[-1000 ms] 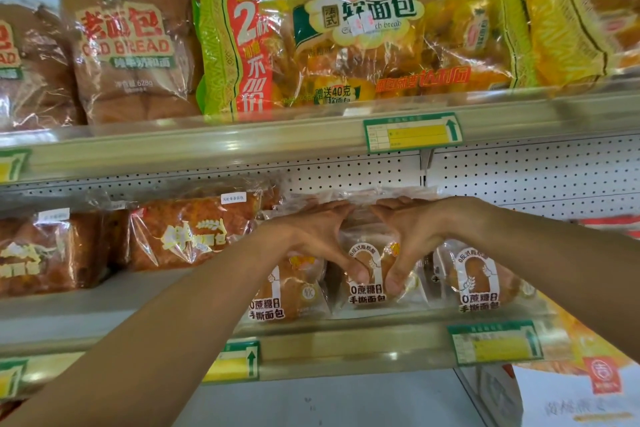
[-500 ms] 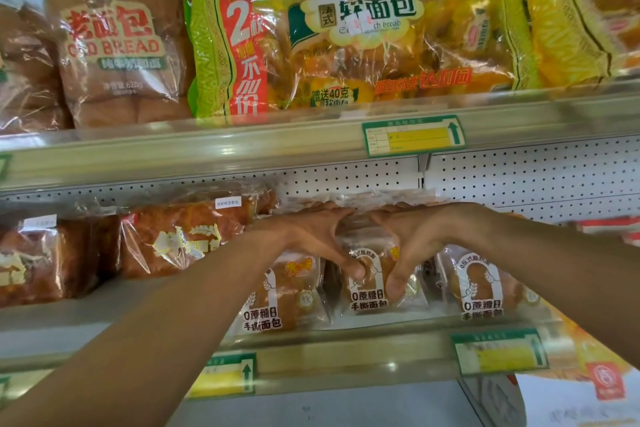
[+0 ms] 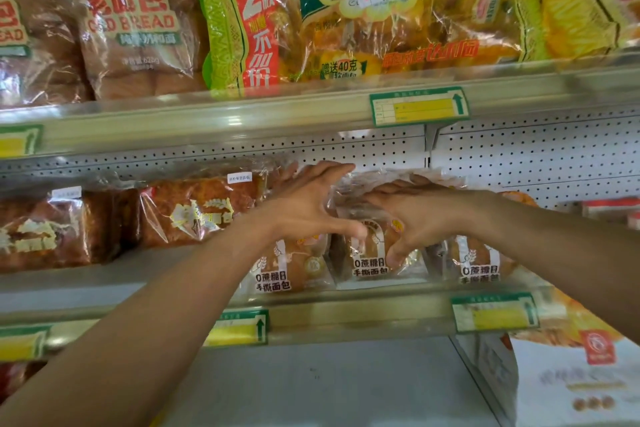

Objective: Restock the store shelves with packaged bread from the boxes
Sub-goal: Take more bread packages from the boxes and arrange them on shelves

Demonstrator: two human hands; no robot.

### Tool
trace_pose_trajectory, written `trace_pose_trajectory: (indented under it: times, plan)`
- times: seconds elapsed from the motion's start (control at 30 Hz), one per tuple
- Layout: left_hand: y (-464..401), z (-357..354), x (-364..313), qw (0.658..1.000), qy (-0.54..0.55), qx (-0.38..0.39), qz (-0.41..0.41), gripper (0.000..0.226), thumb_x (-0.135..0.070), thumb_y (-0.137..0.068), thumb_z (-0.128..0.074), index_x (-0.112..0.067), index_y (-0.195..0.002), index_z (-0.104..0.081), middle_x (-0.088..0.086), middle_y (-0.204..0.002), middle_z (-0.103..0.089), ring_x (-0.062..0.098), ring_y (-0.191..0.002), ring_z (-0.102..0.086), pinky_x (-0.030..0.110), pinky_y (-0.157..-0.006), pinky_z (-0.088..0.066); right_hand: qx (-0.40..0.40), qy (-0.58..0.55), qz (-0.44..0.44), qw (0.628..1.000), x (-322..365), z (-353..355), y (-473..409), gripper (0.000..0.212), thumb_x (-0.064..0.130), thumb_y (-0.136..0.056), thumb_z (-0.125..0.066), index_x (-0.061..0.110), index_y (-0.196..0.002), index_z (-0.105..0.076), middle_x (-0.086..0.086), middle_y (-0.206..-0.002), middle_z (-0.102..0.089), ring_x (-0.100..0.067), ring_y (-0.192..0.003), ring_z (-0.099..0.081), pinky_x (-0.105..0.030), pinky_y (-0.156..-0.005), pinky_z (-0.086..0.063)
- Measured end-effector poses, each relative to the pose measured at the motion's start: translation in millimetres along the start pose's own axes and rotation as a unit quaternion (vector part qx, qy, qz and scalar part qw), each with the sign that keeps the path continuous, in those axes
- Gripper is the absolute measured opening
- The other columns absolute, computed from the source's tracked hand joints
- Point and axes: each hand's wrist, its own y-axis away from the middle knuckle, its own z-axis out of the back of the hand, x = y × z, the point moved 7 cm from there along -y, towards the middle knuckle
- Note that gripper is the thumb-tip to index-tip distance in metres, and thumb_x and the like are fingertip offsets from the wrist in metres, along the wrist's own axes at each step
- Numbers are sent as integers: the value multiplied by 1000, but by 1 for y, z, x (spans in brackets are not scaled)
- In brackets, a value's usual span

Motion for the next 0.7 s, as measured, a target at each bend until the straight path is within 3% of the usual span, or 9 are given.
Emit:
trace_pose_trajectory:
  times: [0.07,0.13,0.23,0.3,0.4,0.47,0.6,0.7]
  plan:
    - [25,2,14,1000,8,-10,2,124,-88,-55,-60,-45,-154,1,-15,-164,3,14,-151,3,44,-119,14,3,14,3,1000,9,-4,7,112,54,-74,-76,34,-155,-1,4,-160,-24,-19,-139,-35,-40,-116,-22]
    - [51,-5,31,1000,-11,7,20,132,-86,-49,-68,-52,-151,8,-20,-162,10,12,-150,11,45,-116,18,-3,51,1,999,14,-5,8,111,53,-78,-72,27,-156,2,-2,-163,-14,-22,-147,-21,-40,-119,-12]
    - [69,-22,52,996,12,41,73,131,-84,-41,-71,-65,-141,12,-21,-162,13,16,-150,11,56,-119,2,5,72,-5,997,16,-7,8,122,69,-70,-69,24,-156,6,-4,-164,-2,-24,-150,-7,-43,-120,0]
    - [66,-29,53,995,59,43,74,124,-81,-41,-74,-71,-136,4,-17,-163,6,17,-151,2,53,-122,-9,12,67,-11,998,15,-9,8,127,74,-67,-67,25,-155,9,-4,-164,-1,-26,-150,-9,-43,-120,-4]
    - [53,-31,46,995,83,22,50,122,-73,-49,-82,-55,-151,-15,-14,-163,-10,14,-149,-11,45,-122,-13,-5,49,-1,999,15,-9,9,126,74,-63,-71,28,-155,3,-3,-163,-14,-26,-144,-26,-40,-115,-24]
    - [47,-31,44,996,81,16,45,124,-73,-50,-82,-50,-153,-17,-15,-162,-16,14,-148,-17,44,-122,-15,-25,53,13,998,16,-8,9,124,75,-62,-71,31,-154,-1,-1,-160,-23,-24,-140,-34,-38,-111,-31]
    - [48,-32,46,996,64,15,53,124,-73,-51,-80,-49,-153,-16,-13,-162,-18,18,-148,-17,45,-121,-17,-51,70,14,996,16,-6,11,123,77,-61,-69,30,-154,-6,-2,-156,-30,-25,-137,-36,-38,-110,-29]
    - [49,-34,50,996,23,28,78,129,-90,-41,-67,-56,-150,-6,-16,-162,-14,24,-150,-12,56,-119,-19,-45,93,-8,995,15,-7,11,124,80,-59,-67,28,-154,-7,-3,-158,-25,-26,-140,-30,-43,-114,-22]
